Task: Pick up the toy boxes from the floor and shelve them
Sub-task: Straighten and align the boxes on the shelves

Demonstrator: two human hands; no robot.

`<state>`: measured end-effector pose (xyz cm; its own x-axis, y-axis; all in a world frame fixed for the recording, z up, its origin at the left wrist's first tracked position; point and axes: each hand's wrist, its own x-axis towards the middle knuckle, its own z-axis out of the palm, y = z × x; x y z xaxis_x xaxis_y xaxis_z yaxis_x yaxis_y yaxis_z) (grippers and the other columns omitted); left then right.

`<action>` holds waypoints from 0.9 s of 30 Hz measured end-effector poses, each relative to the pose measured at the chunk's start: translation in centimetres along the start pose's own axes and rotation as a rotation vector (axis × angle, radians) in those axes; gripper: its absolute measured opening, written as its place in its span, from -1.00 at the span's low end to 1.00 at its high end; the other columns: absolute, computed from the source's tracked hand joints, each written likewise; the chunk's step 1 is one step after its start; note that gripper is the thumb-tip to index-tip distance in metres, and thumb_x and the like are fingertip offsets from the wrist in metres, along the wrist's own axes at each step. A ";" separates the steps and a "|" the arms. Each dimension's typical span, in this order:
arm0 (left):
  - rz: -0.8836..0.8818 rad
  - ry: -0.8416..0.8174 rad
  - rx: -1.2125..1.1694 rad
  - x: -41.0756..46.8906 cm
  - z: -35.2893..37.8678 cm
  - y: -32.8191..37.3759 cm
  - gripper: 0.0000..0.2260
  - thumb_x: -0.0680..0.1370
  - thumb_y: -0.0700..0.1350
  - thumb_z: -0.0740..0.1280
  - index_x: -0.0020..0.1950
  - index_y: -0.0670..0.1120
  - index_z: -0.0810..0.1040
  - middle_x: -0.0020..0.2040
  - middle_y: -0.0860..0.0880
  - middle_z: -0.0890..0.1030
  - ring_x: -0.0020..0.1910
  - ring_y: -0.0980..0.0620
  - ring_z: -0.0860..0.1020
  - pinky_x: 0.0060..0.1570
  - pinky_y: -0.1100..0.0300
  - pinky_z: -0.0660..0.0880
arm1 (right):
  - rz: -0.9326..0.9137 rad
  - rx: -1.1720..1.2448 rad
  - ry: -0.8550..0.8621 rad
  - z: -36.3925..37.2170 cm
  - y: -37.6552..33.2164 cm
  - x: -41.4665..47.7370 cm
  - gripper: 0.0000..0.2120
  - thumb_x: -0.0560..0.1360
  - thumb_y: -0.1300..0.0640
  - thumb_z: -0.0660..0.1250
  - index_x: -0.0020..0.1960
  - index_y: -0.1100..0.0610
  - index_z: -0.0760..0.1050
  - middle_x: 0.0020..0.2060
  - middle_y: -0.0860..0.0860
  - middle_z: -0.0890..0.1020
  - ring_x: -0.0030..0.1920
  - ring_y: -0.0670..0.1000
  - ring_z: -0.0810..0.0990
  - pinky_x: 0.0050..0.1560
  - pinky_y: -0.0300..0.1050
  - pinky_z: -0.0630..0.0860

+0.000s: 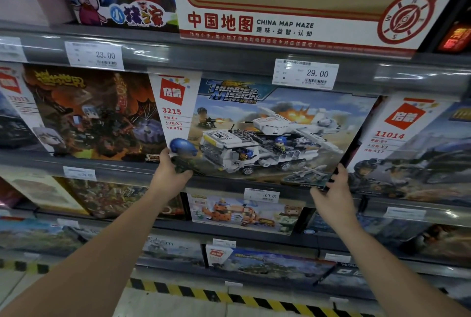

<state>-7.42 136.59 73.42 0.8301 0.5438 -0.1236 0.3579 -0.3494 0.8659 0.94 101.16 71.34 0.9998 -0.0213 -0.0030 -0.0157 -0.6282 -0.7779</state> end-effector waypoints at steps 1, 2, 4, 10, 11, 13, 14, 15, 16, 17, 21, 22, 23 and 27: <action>0.002 -0.004 -0.001 -0.1 -0.1 0.0 -0.30 0.55 -0.18 0.39 0.56 -0.06 0.05 0.27 -0.05 0.52 -0.07 0.09 0.50 -0.19 0.18 0.42 | 0.001 0.007 -0.006 0.0 0.1 0.0 -0.13 0.56 0.13 0.36 0.62 0.04 -0.18 0.57 0.08 0.16 0.19 0.09 0.50 0.02 0.00 0.53; 0.007 -0.002 0.001 -0.3 -0.1 0.0 -0.31 0.55 -0.18 0.39 0.56 -0.06 0.06 0.29 -0.03 0.49 -0.02 0.06 0.49 -0.14 0.17 0.41 | 0.004 0.019 -0.010 0.0 0.2 -0.2 -0.14 0.56 0.14 0.36 0.62 0.04 -0.18 0.57 0.08 0.17 0.19 0.09 0.50 0.03 -0.01 0.52; 0.001 0.015 0.010 -0.9 -0.3 -0.2 -0.31 0.56 -0.16 0.38 0.58 -0.08 0.06 0.31 -0.03 0.44 0.09 -0.01 0.48 -0.04 0.11 0.40 | 0.017 0.059 0.010 0.0 0.4 -0.7 -0.15 0.56 0.15 0.36 0.63 0.05 -0.14 0.54 0.10 0.22 0.35 0.12 0.44 0.19 0.04 0.50; 0.052 0.161 0.088 -3.0 -0.1 -3.9 -0.50 0.57 -0.10 0.37 0.46 -0.10 0.29 0.32 -0.08 0.47 0.15 0.00 0.49 0.03 0.05 0.48 | -0.073 0.041 0.153 1.1 2.6 -3.5 -0.41 0.53 0.22 0.36 0.51 0.17 0.24 0.30 0.09 0.46 0.21 0.05 0.51 0.20 0.07 0.52; 0.040 0.164 0.102 -3.4 0.2 -4.8 -0.57 0.57 -0.10 0.36 0.41 -0.10 0.34 0.25 -0.07 0.51 0.10 0.00 0.52 -0.03 0.06 0.48 | -0.078 0.030 0.156 1.5 3.1 -4.1 -0.45 0.53 0.23 0.36 0.47 0.17 0.28 0.26 0.07 0.48 0.17 0.03 0.52 0.16 0.05 0.53; -0.009 0.124 0.132 -4.1 1.1 -6.3 -0.65 0.57 -0.12 0.34 0.33 -0.09 0.39 0.10 -0.03 0.53 0.00 -0.02 0.53 -0.12 0.09 0.45 | -0.097 0.005 0.165 2.2 4.4 -5.1 -0.53 0.53 0.23 0.36 0.41 0.18 0.35 0.19 0.07 0.51 0.11 0.01 0.53 0.08 0.00 0.52; -0.028 0.098 0.152 -4.3 1.6 -7.1 -0.69 0.57 -0.13 0.34 0.29 -0.08 0.40 0.06 -0.02 0.52 -0.01 -0.04 0.54 -0.13 0.09 0.44 | -0.111 -0.014 0.164 2.7 5.0 -5.7 -0.56 0.53 0.24 0.35 0.38 0.18 0.37 0.16 0.07 0.51 0.07 0.00 0.53 0.04 -0.03 0.52; -0.045 0.075 0.172 -4.4 2.1 -7.9 -0.71 0.57 -0.13 0.35 0.26 -0.07 0.40 0.06 -0.03 0.51 0.02 -0.07 0.54 -0.11 0.09 0.43 | -0.122 -0.030 0.156 3.2 5.7 -6.3 -0.58 0.52 0.24 0.36 0.36 0.18 0.39 0.13 0.07 0.51 0.04 -0.01 0.53 0.00 -0.03 0.52; -0.050 0.056 0.188 -4.5 2.7 -8.7 -0.72 0.57 -0.13 0.36 0.25 -0.07 0.40 0.07 -0.04 0.51 0.05 -0.08 0.53 -0.10 0.09 0.43 | -0.130 -0.039 0.142 3.7 6.3 -6.8 -0.59 0.53 0.24 0.36 0.35 0.17 0.41 0.11 0.05 0.51 0.02 -0.02 0.53 -0.03 -0.04 0.52; -0.057 0.035 0.201 -4.5 3.2 -9.4 -0.70 0.57 -0.13 0.36 0.27 -0.09 0.41 0.10 -0.04 0.51 0.05 -0.08 0.52 -0.08 0.10 0.42 | -0.126 -0.040 0.120 4.3 7.0 -7.2 -0.60 0.53 0.23 0.35 0.35 0.15 0.41 0.11 0.03 0.50 0.02 -0.04 0.53 -0.04 -0.06 0.52; -0.136 -0.065 0.255 -4.5 5.4 -12.1 -0.55 0.58 -0.11 0.35 0.44 -0.11 0.34 0.26 -0.05 0.47 0.17 -0.06 0.49 0.05 0.12 0.43 | -0.048 -0.072 0.030 7.0 10.3 -7.6 -0.60 0.54 0.20 0.33 0.36 0.11 0.39 0.15 -0.01 0.49 0.10 -0.04 0.51 -0.01 -0.09 0.48; -0.155 -0.096 0.277 -4.4 5.9 -12.8 -0.52 0.58 -0.10 0.36 0.47 -0.09 0.32 0.34 -0.07 0.45 0.25 -0.08 0.47 0.10 0.10 0.44 | -0.025 -0.077 0.007 7.6 11.2 -7.4 -0.58 0.54 0.20 0.34 0.38 0.13 0.37 0.17 0.01 0.49 0.13 -0.03 0.50 0.02 -0.10 0.46; -0.170 -0.119 0.297 -4.3 6.4 -13.6 -0.50 0.58 -0.08 0.36 0.49 -0.09 0.30 0.39 -0.08 0.42 0.31 -0.10 0.45 0.15 0.09 0.42 | 0.000 -0.081 -0.015 8.2 12.1 -7.2 -0.56 0.54 0.21 0.35 0.39 0.16 0.36 0.20 0.03 0.49 0.16 -0.01 0.50 0.05 -0.11 0.45; -0.233 -0.137 0.308 -3.1 8.6 -17.3 -0.46 0.58 -0.06 0.36 0.51 -0.10 0.27 0.45 -0.09 0.37 0.38 -0.11 0.39 0.27 0.06 0.37 | 0.064 -0.129 -0.124 11.0 15.9 -5.7 -0.48 0.55 0.19 0.36 0.46 0.18 0.29 0.32 0.09 0.47 0.28 0.07 0.49 0.16 -0.05 0.47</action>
<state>-12.50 134.35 54.69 0.7533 0.5364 -0.3805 0.6373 -0.4524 0.6239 -4.84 99.89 52.06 0.9907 0.0268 -0.1332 -0.0727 -0.7233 -0.6866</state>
